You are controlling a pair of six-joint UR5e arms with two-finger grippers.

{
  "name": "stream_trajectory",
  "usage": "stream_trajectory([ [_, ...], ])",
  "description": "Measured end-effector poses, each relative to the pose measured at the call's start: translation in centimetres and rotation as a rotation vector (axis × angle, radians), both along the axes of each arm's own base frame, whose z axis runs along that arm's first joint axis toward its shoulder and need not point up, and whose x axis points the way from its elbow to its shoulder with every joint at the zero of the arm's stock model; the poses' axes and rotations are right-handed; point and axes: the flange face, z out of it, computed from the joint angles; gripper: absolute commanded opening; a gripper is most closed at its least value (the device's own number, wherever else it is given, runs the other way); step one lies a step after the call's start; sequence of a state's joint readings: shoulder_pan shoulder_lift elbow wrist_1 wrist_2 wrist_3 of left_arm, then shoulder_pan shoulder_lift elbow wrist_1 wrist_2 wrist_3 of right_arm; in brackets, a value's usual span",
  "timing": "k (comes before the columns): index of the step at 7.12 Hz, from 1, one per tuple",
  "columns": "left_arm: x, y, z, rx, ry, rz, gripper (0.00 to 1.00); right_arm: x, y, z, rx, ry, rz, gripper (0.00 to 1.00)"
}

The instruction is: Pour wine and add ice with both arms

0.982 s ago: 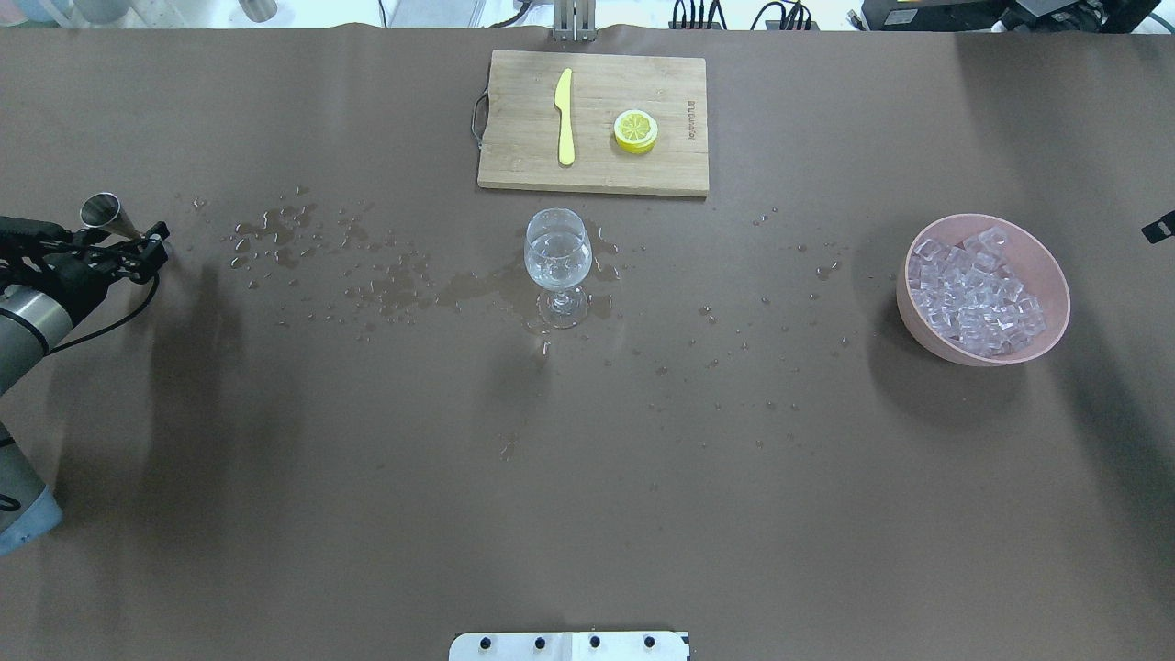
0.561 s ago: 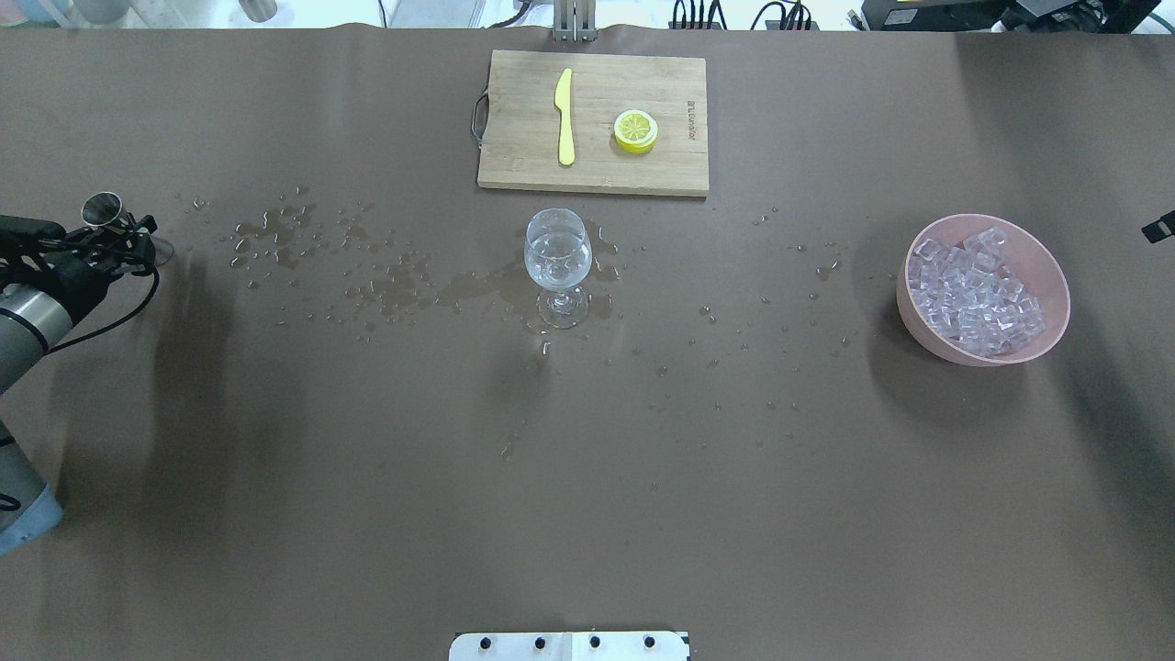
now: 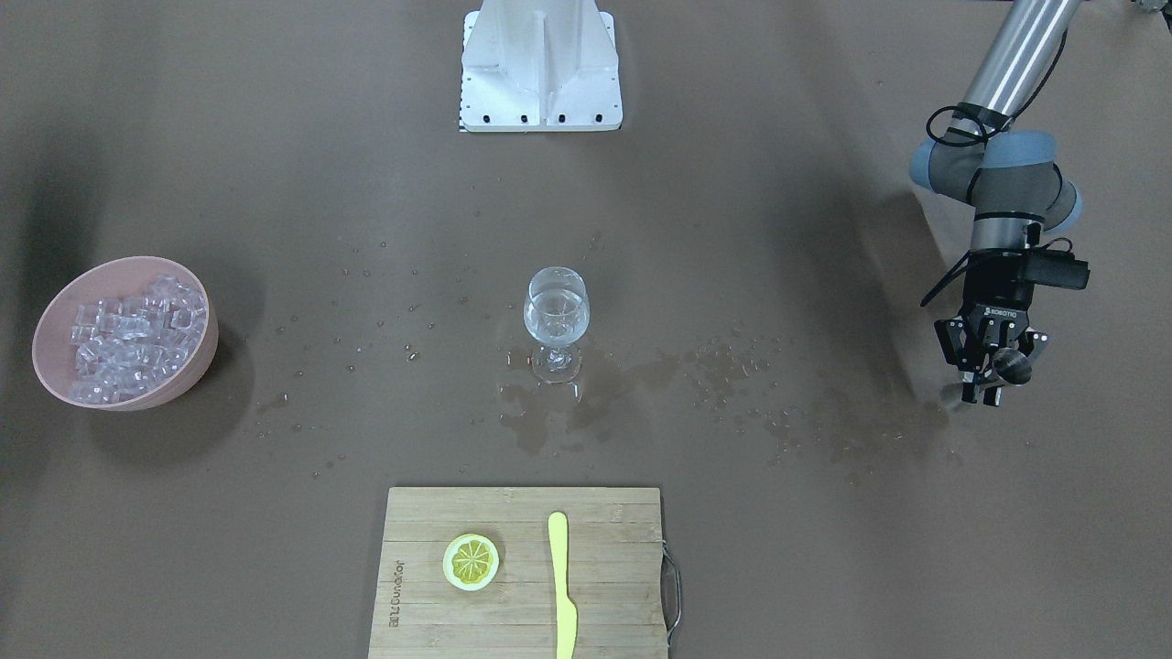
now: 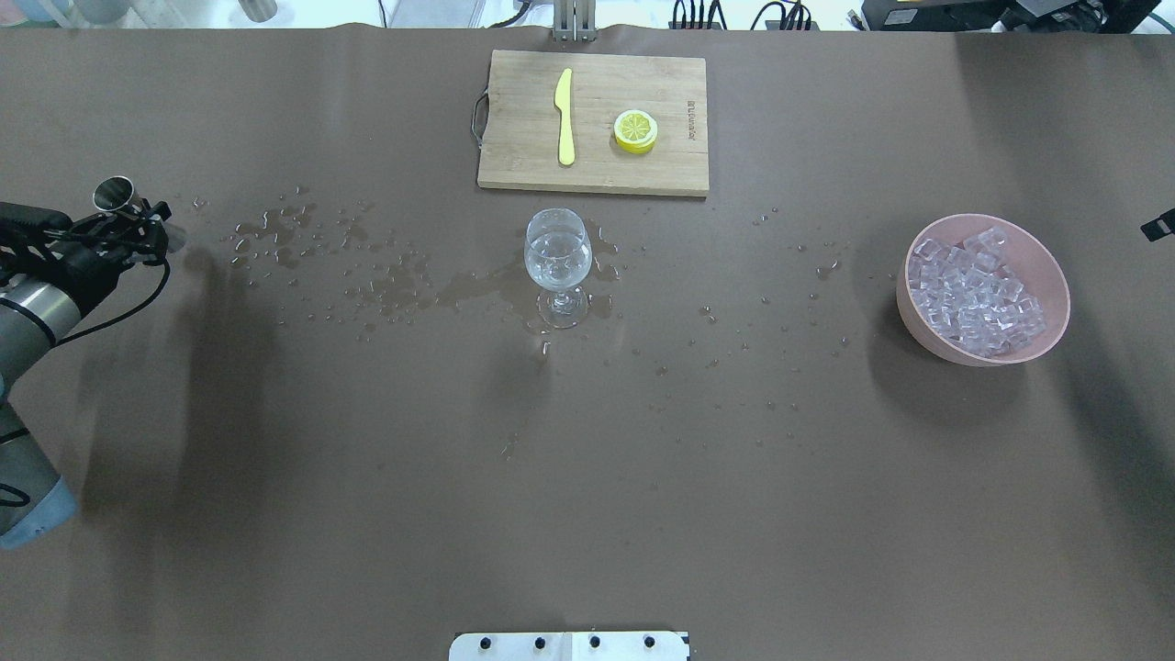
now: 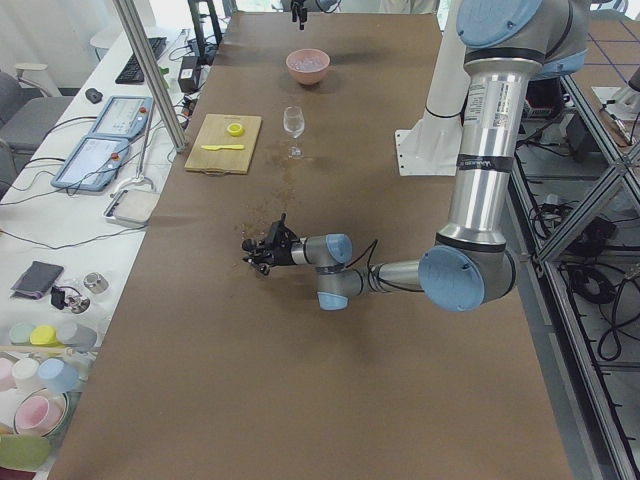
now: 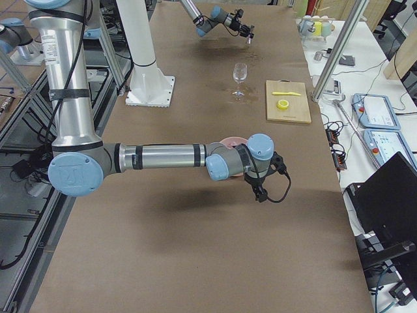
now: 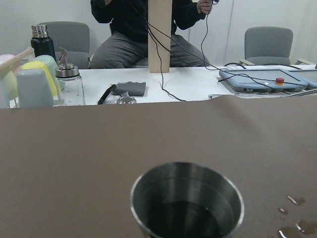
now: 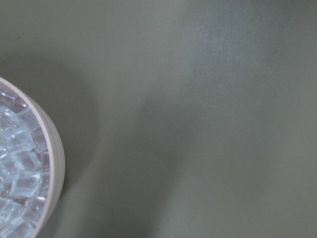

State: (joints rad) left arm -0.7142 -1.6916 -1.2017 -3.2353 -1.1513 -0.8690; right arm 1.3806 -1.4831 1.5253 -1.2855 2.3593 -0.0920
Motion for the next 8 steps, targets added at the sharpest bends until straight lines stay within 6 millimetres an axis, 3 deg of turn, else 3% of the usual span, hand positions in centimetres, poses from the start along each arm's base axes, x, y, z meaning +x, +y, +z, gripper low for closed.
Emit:
stream_trajectory([
  [1, 1.0, -1.0, -3.3, 0.049, 0.007, 0.002, 0.0, 0.0, 0.0, 0.0, 0.001, 0.0, 0.0, 1.0],
  [3, 2.8, -2.7, -12.3, 0.091, 0.025, 0.001, 0.0, 0.0, 0.0, 0.2, -0.004, 0.001, 0.0, 1.0],
  [5, 3.0, -2.4, -20.1, 0.074, 0.01, 0.006, 0.0, -0.2, -0.1, 0.3, -0.006, 0.001, -0.003, 1.0],
  [6, 3.8, -1.5, -23.1, 0.07, 0.0, 0.015, 0.0, -0.3, -0.1, 0.3, -0.005, 0.001, -0.006, 1.0],
  [7, 6.1, 0.1, -26.1, 0.07, -0.016, 0.014, 0.0, -0.4, -0.1, 0.2, 0.0, 0.001, -0.007, 1.0],
  [8, 10.3, 2.1, -30.1, 0.073, -0.04, -0.006, 0.0, -0.4, -0.2, 0.2, 0.008, 0.0, -0.008, 1.0],
])
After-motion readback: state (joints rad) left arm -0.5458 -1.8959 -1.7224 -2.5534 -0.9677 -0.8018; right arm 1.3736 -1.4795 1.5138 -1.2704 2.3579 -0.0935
